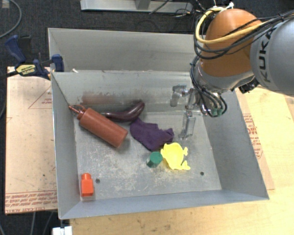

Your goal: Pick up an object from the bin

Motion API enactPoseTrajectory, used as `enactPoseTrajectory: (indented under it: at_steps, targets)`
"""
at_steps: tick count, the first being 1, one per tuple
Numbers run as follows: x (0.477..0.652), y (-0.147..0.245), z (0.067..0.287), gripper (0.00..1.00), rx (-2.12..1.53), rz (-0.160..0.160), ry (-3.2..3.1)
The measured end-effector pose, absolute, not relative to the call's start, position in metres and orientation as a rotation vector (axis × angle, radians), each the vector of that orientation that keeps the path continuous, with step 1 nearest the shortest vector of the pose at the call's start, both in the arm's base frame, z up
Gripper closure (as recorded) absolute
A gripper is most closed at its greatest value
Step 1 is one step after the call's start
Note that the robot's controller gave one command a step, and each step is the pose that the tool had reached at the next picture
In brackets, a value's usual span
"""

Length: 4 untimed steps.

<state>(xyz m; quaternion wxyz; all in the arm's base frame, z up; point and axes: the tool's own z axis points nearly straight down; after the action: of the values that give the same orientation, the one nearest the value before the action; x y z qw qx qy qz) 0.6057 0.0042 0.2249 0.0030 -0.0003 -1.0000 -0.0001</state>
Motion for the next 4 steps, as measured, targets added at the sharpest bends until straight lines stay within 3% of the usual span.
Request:
enactPoseTrajectory:
  at_steps: [1, 3, 4]
  targets:
    - [0.607, 0.004, 0.230, 0.00, -0.001, 0.000, -3.143]
    - [0.600, 0.008, 0.154, 0.00, -0.001, -0.003, -3.142]
    - [0.603, 0.005, 0.127, 0.00, -0.338, -0.003, -3.128]
